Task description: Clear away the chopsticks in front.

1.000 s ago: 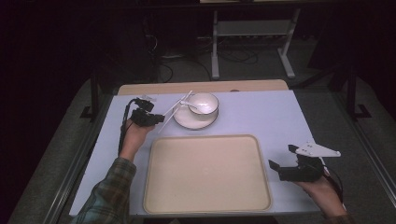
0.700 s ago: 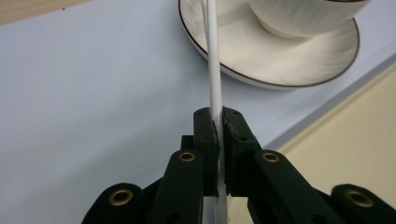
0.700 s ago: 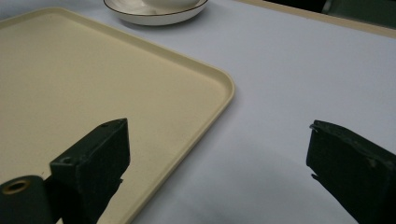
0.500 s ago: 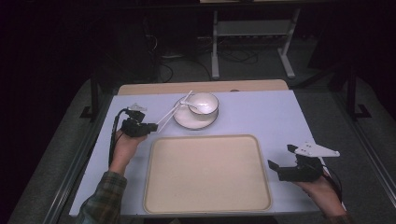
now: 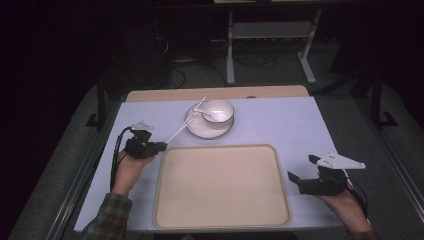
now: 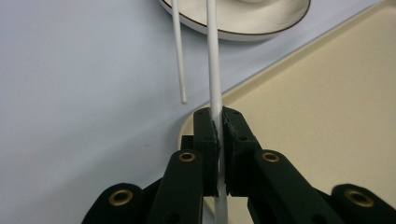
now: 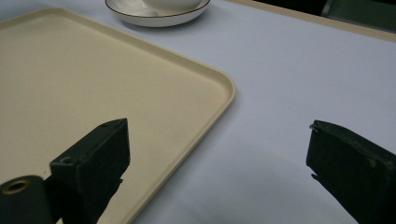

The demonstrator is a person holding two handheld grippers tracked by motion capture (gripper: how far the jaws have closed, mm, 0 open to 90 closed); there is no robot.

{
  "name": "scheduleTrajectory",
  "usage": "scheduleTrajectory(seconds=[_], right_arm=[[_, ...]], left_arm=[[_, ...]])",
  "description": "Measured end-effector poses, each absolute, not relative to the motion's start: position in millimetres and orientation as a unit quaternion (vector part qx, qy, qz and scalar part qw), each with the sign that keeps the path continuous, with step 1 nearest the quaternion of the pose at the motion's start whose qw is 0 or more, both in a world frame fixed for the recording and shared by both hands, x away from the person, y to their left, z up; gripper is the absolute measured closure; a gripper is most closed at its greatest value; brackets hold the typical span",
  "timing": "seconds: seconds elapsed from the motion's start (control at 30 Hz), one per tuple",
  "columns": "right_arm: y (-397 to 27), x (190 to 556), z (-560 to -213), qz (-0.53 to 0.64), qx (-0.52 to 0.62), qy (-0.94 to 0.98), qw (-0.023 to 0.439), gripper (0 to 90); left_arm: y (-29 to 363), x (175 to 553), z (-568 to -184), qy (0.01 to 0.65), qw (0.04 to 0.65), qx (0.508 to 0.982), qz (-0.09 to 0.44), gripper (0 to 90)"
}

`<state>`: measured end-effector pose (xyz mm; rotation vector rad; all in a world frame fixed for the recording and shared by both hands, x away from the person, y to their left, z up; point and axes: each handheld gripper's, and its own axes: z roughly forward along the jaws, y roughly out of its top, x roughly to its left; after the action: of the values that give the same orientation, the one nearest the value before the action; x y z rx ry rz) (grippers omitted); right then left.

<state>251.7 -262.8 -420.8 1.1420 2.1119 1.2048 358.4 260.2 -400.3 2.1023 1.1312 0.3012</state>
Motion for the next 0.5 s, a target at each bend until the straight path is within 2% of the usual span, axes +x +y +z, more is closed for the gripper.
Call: scheduleTrajectory(seconds=[0.5], right_arm=[[-262.0, 251.0, -420.9, 0.434, 0.413, 0.768, 0.227, 5.8]], left_arm=[[260.0, 325.3, -397.6, 0.426, 0.386, 0.814, 0.087, 85.0]])
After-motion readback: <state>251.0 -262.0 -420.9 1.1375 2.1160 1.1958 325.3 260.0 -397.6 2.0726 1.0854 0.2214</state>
